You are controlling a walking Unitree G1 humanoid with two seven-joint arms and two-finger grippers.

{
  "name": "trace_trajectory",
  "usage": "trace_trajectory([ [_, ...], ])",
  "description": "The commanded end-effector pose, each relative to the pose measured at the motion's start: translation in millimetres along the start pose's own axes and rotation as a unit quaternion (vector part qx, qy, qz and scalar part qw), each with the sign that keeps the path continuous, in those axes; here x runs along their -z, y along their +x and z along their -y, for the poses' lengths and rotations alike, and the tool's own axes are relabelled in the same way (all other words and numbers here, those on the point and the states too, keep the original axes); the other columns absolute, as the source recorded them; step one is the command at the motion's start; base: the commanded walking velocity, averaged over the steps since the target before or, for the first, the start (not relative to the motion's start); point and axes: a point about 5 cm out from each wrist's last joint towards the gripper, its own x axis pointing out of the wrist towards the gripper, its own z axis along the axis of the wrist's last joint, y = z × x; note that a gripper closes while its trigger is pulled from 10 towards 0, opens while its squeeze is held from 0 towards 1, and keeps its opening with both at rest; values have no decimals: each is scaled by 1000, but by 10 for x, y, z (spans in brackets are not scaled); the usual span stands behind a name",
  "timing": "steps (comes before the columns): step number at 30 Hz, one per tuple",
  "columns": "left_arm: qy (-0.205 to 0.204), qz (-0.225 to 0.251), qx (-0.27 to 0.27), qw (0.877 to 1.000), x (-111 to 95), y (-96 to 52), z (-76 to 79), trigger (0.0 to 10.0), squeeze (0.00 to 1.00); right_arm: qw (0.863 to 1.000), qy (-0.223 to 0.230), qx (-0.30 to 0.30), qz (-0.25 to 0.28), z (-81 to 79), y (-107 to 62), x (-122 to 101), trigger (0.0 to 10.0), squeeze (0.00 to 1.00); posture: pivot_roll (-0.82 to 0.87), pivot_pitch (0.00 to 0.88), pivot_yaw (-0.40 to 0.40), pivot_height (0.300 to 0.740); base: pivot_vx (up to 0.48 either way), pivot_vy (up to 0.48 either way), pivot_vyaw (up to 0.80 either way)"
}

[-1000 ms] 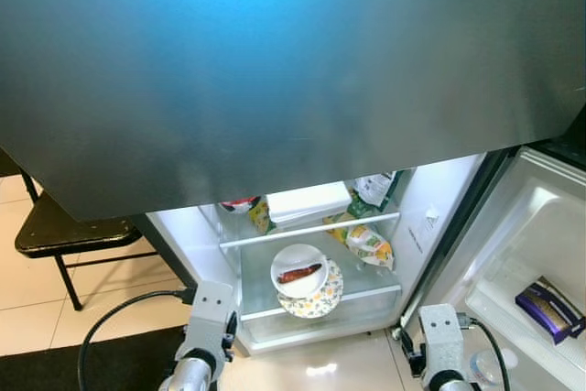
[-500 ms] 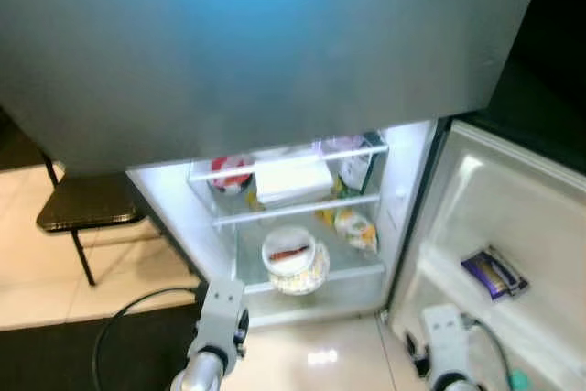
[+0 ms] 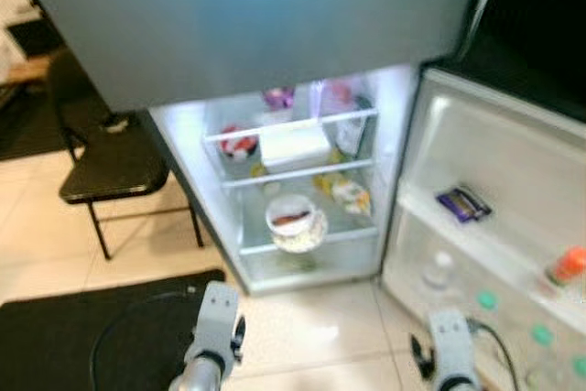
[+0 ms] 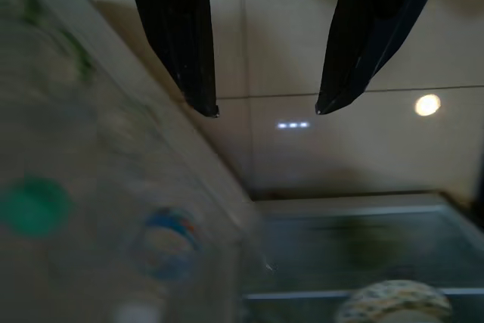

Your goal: Restocking fridge

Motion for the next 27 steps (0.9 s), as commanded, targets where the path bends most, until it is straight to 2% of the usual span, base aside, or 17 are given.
trace_trajectory([
  [1, 5, -24, -9, 1000, 126, -42, -49, 10000, 0, 1000, 7, -9, -8, -81, -19, 42, 10000, 0, -111, 128, 61, 740, 0, 0, 0],
  [20, 8, -26, -12, 1000, 144, -47, -62, 10000, 0, 1000, 1, -4, -7, -72, -39, 59, 10000, 0, -113, 133, 61, 740, 0, 0, 0],
  [23, 11, -25, -12, 1000, 147, -50, -63, 10000, 0, 1000, -26, 8, -12, -13, -51, 84, 10000, 0, -114, 132, 60, 740, 0, 0, 0],
  [25, 14, -25, -12, 1000, 153, -52, -65, 10000, 0, 996, -88, 8, -13, 74, -63, 97, 10000, 0, -113, 132, 58, 740, 0, 0, 0],
  [26, 14, -25, -12, 1000, 153, -52, -65, 10000, 0, 996, -88, 8, -13, 74, -63, 97, 10000, 0, -113, 132, 58, 740, 0, 0, 0],
  [27, 14, -25, -12, 1000, 155, -52, -65, 10000, 0, 994, -112, 5, -10, 115, -64, 91, 10000, 0, -114, 132, 58, 740, 0, 0, 0],
])
